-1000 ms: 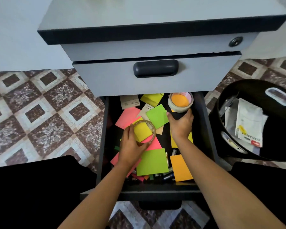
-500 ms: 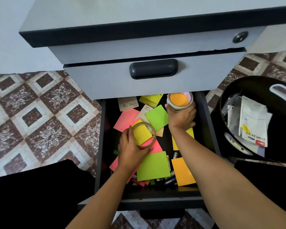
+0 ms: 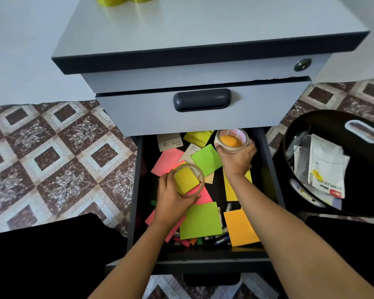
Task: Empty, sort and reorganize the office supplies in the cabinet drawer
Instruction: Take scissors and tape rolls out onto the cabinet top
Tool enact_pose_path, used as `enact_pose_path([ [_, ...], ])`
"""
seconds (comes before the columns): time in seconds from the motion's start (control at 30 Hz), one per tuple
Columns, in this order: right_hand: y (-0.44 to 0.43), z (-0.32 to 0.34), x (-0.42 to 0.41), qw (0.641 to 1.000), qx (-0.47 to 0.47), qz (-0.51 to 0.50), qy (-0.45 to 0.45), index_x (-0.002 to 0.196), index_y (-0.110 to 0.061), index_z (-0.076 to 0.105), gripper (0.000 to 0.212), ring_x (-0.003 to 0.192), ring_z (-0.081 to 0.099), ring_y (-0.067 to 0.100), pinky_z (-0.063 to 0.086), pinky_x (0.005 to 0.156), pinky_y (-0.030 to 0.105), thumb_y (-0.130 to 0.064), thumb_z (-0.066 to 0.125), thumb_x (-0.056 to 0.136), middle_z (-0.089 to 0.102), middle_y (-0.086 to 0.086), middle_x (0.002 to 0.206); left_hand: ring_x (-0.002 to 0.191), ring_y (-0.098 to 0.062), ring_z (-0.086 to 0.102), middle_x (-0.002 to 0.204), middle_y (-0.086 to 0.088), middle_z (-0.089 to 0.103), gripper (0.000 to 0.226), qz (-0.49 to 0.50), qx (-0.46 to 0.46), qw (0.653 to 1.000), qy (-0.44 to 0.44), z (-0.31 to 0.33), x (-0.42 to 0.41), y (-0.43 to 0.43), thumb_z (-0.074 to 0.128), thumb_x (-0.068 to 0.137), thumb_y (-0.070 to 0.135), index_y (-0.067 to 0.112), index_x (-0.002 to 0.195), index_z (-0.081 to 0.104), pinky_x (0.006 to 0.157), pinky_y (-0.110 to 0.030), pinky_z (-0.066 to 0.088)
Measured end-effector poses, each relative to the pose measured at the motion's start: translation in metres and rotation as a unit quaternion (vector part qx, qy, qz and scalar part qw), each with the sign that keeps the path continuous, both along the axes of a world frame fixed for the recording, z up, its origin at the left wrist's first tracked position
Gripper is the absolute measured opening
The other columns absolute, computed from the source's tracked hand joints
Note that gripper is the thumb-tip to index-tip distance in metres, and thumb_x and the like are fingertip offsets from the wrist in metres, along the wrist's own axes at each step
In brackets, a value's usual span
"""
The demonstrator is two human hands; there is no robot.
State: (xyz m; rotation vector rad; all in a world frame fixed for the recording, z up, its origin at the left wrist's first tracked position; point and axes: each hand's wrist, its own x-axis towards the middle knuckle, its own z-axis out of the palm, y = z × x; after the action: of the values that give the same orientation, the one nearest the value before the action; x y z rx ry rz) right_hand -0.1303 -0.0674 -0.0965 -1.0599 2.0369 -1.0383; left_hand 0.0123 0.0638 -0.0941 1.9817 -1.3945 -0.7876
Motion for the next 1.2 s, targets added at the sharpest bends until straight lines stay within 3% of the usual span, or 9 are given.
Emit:
enact_pose_path([
  [0.23, 0.049, 0.027, -0.012, 0.992, -0.085, 0.084, -0.037, 0.136, -0.008, 0.032, 0.092, 0.127, 0.041, 0.023, 0.037, 0.104, 0.045, -0.026, 0.085, 0.063, 0.038, 0.007, 0.135, 0.132, -0.014, 0.028, 0.139, 0.0, 0.024, 0.101, -0.009, -0.01, 1.0, 0.006, 0.025, 0.004, 0.012, 0.08, 0.068, 0.041, 0.014, 0.146, 0.022, 0.104, -0.02, 0.026],
  [0.37, 0.08, 0.048, -0.015, 0.985, -0.113, 0.11, -0.061, 0.138, -0.009, 0.031, 0.091, 0.121, 0.04, 0.011, 0.036, 0.095, 0.023, -0.022, 0.084, 0.065, 0.037, 0.003, 0.135, 0.134, -0.014, 0.027, 0.141, 0.002, 0.023, 0.097, 0.014, -0.03, 0.999, 0.019, 0.045, 0.008, 0.023, 0.079, 0.069, 0.04, 0.018, 0.146, 0.024, 0.106, -0.023, 0.029],
  [0.47, 0.096, 0.064, -0.015, 0.977, -0.144, 0.143, -0.063, 0.136, -0.012, 0.032, 0.088, 0.115, 0.036, 0.001, 0.032, 0.091, 0.015, -0.019, 0.084, 0.066, 0.036, -0.006, 0.127, 0.132, -0.011, 0.029, 0.143, 0.003, 0.02, 0.098, 0.029, -0.038, 0.999, 0.02, 0.063, 0.009, 0.03, 0.077, 0.072, 0.04, 0.017, 0.148, 0.019, 0.099, -0.017, 0.028],
  [0.63, 0.113, 0.094, -0.011, 0.96, -0.197, 0.189, -0.068, 0.137, -0.014, 0.031, 0.087, 0.118, 0.035, 0.0, 0.028, 0.088, -0.003, -0.021, 0.083, 0.068, 0.035, -0.008, 0.128, 0.134, -0.013, 0.027, 0.143, 0.001, 0.021, 0.098, 0.036, -0.079, 0.996, 0.013, 0.097, 0.016, 0.038, 0.077, 0.073, 0.039, 0.016, 0.148, 0.018, 0.101, -0.018, 0.024],
  [0.77, 0.12, 0.124, -0.008, 0.943, -0.246, 0.208, -0.078, 0.137, -0.013, 0.032, 0.089, 0.123, 0.039, 0.006, 0.03, 0.092, 0.0, -0.027, 0.084, 0.066, 0.04, -0.003, 0.131, 0.133, -0.013, 0.031, 0.14, 0.003, 0.025, 0.096, 0.045, -0.123, 0.991, 0.007, 0.128, 0.026, 0.042, 0.078, 0.071, 0.038, 0.017, 0.146, 0.024, 0.103, -0.019, 0.025],
  [0.97, 0.114, 0.195, 0.01, 0.915, -0.314, 0.239, -0.083, 0.137, -0.015, 0.032, 0.088, 0.113, 0.038, -0.005, 0.027, 0.088, -0.004, -0.023, 0.084, 0.067, 0.037, -0.011, 0.124, 0.132, -0.011, 0.03, 0.141, 0.001, 0.026, 0.092, 0.056, -0.182, 0.982, -0.008, 0.17, 0.039, 0.043, 0.079, 0.07, 0.038, 0.018, 0.144, 0.028, 0.102, -0.02, 0.025],
  [1.1, 0.09, 0.241, 0.032, 0.892, -0.352, 0.274, -0.074, 0.127, -0.036, 0.035, 0.078, 0.115, 0.042, -0.008, 0.033, 0.094, 0.006, -0.03, 0.083, 0.066, 0.041, -0.018, 0.123, 0.133, -0.016, 0.03, 0.141, -0.003, 0.027, 0.091, 0.07, -0.196, 0.978, -0.013, 0.196, 0.051, 0.037, 0.079, 0.07, 0.039, 0.018, 0.143, 0.03, 0.104, -0.023, 0.025],
  [1.2, 0.063, 0.265, 0.051, 0.894, -0.346, 0.283, -0.036, 0.134, -0.014, 0.037, 0.087, 0.12, 0.045, 0.012, 0.041, 0.095, 0.021, -0.036, 0.083, 0.064, 0.043, 0.001, 0.131, 0.13, -0.016, 0.032, 0.139, -0.004, 0.03, 0.087, 0.092, -0.209, 0.974, -0.004, 0.216, 0.068, 0.032, 0.078, 0.07, 0.04, 0.017, 0.141, 0.033, 0.101, -0.021, 0.025],
])
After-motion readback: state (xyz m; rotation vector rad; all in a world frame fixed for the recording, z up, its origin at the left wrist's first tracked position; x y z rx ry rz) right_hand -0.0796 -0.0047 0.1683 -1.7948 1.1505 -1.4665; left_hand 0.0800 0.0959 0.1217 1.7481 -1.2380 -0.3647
